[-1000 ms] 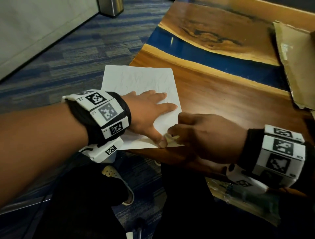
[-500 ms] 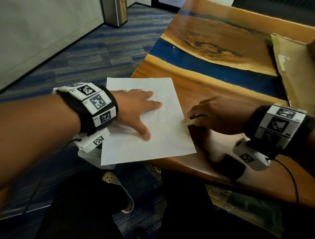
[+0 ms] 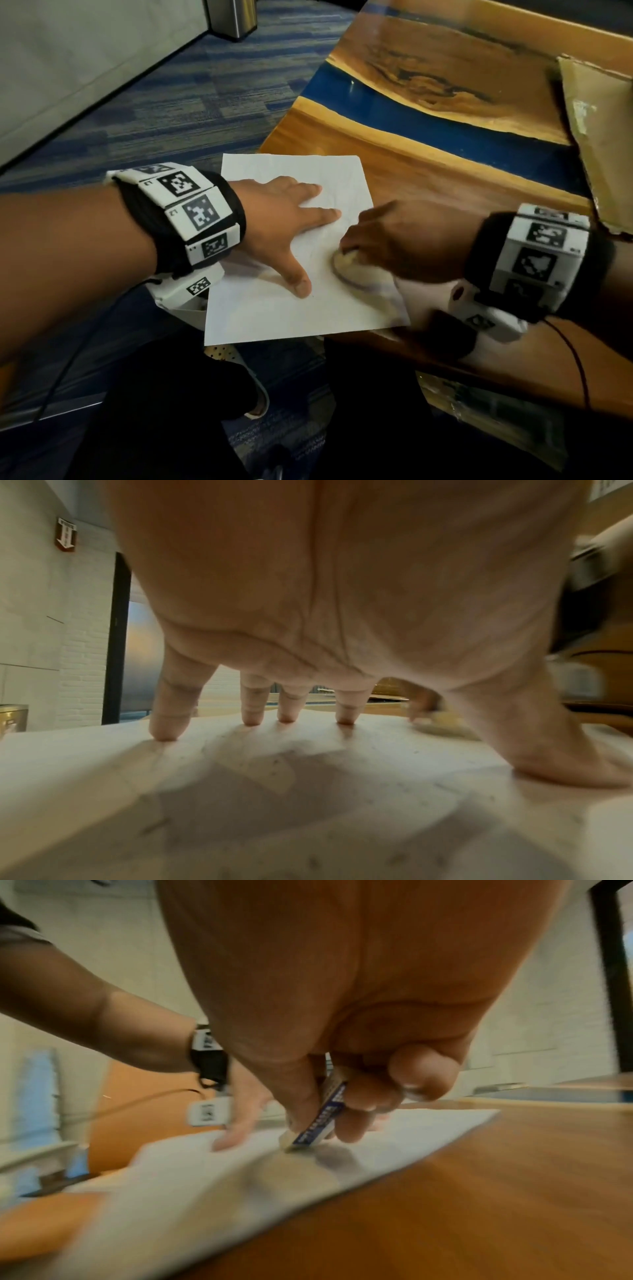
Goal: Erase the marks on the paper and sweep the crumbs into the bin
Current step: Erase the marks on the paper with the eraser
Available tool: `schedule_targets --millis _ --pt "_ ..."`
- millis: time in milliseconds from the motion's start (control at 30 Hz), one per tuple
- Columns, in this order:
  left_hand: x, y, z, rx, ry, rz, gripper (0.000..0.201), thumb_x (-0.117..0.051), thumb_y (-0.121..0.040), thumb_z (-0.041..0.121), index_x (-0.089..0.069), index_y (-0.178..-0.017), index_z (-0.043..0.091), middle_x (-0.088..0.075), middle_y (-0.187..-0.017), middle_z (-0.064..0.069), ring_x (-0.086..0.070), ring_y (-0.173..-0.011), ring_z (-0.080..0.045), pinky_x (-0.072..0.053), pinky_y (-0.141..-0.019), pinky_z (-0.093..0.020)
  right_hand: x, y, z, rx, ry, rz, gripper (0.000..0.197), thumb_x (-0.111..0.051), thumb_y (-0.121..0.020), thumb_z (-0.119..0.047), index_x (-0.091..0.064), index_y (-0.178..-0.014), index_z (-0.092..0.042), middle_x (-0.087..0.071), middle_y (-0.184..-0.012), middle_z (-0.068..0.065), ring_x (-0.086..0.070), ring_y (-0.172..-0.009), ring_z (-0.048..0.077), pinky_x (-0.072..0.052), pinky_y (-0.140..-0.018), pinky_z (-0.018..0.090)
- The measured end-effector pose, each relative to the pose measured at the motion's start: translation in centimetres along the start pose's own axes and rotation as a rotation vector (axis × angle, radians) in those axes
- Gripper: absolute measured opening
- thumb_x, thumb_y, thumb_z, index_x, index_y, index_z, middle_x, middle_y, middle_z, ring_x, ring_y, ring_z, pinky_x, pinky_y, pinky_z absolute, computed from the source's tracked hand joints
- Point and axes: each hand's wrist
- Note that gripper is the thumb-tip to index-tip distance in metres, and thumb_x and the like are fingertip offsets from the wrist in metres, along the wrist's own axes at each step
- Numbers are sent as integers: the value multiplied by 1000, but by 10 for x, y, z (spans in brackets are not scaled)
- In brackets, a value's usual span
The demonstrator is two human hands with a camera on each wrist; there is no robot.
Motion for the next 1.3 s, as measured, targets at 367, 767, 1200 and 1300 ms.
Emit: schedule_targets --millis 367,767,1200,1300 --pt "-6 -1 -2 -37 0 34 127 -55 -51 98 9 -152 55 16 -167 10 7 -154 -23 -29 -116 -59 15 -4 9 -96 20 164 32 -46 -101 -35 -62 -126 -23 -61 -112 -1 -60 -89 18 -55 -78 37" --pt "3 1 7 40 -41 -3 135 -56 -50 99 15 -153 50 18 -167 5 4 -153 -28 -32 -112 -58 8 -7 20 -359 -399 170 15 -67 -94 -29 -68 -109 -25 -60 -81 -16 -59 -68 -1 -40 -57 13" --pt "4 -1 6 33 -61 -12 138 -54 -48 100 17 -153 49 19 -167 3 6 -153 -29 -33 -111 -59 2 -6 2 -104 -479 -54 14 -65 -95 -29 -65 -110 -29 -63 -92 -16 -60 -79 -3 -47 -65 15" --pt "5 -1 7 40 -56 -17 137 -55 -49 99 18 -153 49 20 -167 3 7 -153 -29 -31 -113 -59 12 -13 22 -330 -403 120 16 -64 -96 -30 -67 -111 -25 -57 -80 -17 -57 -65 0 -38 -54 13"
Point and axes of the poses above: each hand's wrist, its own y-axis away from the middle knuckle, its own x-axis out of the back of the hand, z = x × y
